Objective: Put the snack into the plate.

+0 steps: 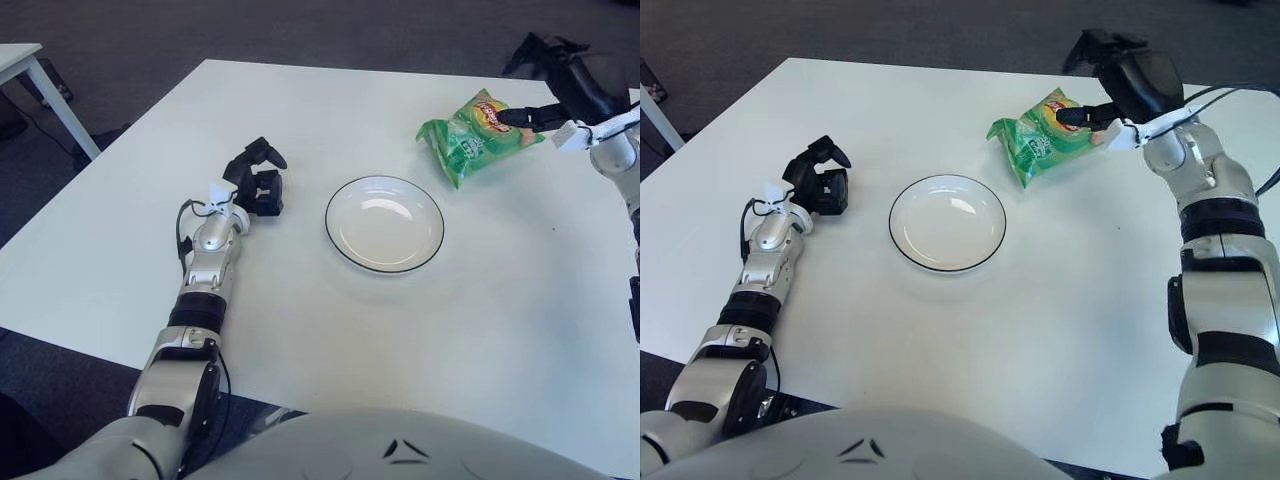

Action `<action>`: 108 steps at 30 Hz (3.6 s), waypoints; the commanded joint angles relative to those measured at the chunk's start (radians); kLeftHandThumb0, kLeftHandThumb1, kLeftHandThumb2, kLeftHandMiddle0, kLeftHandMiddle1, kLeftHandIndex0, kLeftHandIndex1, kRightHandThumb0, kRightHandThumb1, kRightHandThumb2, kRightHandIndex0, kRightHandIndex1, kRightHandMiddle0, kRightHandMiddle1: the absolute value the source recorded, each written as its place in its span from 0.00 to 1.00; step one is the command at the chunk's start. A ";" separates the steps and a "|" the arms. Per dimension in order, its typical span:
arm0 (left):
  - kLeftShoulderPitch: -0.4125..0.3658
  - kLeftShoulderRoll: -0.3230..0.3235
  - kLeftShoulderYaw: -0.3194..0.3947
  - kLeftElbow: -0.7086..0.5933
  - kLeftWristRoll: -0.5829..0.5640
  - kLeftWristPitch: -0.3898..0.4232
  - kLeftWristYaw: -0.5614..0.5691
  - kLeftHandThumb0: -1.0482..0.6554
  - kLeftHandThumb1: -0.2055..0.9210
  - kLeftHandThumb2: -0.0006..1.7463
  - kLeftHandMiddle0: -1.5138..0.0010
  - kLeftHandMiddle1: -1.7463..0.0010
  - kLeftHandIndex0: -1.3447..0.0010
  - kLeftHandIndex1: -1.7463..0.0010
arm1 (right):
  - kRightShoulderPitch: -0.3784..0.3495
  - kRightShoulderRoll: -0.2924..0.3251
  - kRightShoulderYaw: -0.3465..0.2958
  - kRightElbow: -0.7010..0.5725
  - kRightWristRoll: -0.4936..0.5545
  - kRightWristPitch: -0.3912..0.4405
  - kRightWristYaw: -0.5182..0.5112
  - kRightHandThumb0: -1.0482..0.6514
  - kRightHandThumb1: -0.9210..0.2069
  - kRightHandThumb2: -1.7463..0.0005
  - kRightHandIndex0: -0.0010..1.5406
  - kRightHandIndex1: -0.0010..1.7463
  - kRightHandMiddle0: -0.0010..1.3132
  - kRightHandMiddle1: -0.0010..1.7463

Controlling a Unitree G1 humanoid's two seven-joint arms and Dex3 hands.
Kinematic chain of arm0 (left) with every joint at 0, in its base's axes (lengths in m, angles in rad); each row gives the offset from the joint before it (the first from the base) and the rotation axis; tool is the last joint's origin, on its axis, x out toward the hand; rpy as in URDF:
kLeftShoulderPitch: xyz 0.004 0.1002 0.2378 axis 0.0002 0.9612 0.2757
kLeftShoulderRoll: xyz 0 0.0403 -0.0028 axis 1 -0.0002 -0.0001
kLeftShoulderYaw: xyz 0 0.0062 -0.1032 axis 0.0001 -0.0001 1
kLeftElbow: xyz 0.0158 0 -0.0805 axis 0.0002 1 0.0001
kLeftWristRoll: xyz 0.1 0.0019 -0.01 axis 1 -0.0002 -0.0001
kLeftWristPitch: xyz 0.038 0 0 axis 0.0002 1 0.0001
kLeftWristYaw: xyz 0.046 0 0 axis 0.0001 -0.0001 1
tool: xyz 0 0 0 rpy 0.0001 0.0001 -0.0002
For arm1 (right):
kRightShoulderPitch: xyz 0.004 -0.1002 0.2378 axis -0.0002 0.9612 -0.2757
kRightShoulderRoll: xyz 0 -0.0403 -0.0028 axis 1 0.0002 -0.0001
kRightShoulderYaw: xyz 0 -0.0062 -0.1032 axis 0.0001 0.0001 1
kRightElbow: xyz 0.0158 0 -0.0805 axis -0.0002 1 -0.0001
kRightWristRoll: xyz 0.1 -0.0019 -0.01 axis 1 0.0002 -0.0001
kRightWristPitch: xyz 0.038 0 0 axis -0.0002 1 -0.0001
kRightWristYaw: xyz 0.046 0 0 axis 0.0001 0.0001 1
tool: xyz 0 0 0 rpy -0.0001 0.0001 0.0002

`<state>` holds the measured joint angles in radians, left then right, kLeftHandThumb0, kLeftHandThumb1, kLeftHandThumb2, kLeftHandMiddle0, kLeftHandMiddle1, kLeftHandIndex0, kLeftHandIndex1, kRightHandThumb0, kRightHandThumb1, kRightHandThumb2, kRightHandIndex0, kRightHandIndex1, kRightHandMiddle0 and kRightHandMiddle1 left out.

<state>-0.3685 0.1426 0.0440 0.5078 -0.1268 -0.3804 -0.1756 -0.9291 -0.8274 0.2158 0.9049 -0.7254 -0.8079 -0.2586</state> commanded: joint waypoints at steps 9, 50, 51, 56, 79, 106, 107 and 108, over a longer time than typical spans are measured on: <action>0.183 -0.097 -0.027 0.052 0.014 0.028 0.032 0.33 0.44 0.77 0.20 0.00 0.53 0.00 | -0.191 -0.019 0.154 0.115 -0.072 -0.076 0.222 0.00 0.00 0.86 0.00 0.02 0.00 0.07; 0.208 -0.083 -0.021 -0.007 -0.009 0.074 0.004 0.33 0.44 0.77 0.19 0.00 0.53 0.00 | -0.327 0.189 0.289 0.364 -0.042 0.176 0.551 0.00 0.00 0.91 0.00 0.00 0.00 0.00; 0.208 -0.083 -0.020 -0.005 -0.007 0.070 0.006 0.33 0.44 0.77 0.19 0.00 0.53 0.00 | -0.327 0.190 0.289 0.367 -0.040 0.180 0.561 0.00 0.00 0.91 0.00 0.00 0.00 0.00; 0.214 -0.087 -0.017 -0.012 -0.011 0.068 0.005 0.33 0.43 0.78 0.19 0.00 0.53 0.00 | -0.326 0.199 0.289 0.390 -0.035 0.234 0.605 0.00 0.00 0.91 0.00 0.00 0.00 0.00; 0.217 -0.083 -0.007 -0.008 -0.035 0.057 -0.004 0.33 0.43 0.78 0.19 0.00 0.52 0.00 | -0.288 0.204 0.299 0.442 -0.041 0.420 0.579 0.00 0.00 0.84 0.00 0.00 0.00 0.00; 0.199 -0.101 -0.018 0.036 -0.004 0.011 0.024 0.33 0.44 0.77 0.18 0.00 0.53 0.00 | -0.159 0.227 0.421 0.454 -0.116 0.437 0.436 0.01 0.00 0.81 0.00 0.00 0.00 0.22; 0.199 -0.102 -0.019 0.037 -0.002 0.009 0.026 0.33 0.44 0.77 0.18 0.00 0.53 0.00 | -0.152 0.227 0.424 0.455 -0.117 0.440 0.418 0.01 0.00 0.81 0.00 0.00 0.00 0.23; 0.198 -0.102 -0.020 0.038 0.000 0.007 0.027 0.33 0.44 0.77 0.18 0.00 0.53 0.00 | -0.147 0.227 0.427 0.456 -0.117 0.442 0.404 0.02 0.00 0.81 0.00 0.00 0.00 0.25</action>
<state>-0.3384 0.1440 0.0482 0.4404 -0.1400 -0.3523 -0.1708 -1.1540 -0.6191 0.6171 1.3368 -0.8130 -0.3722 0.1669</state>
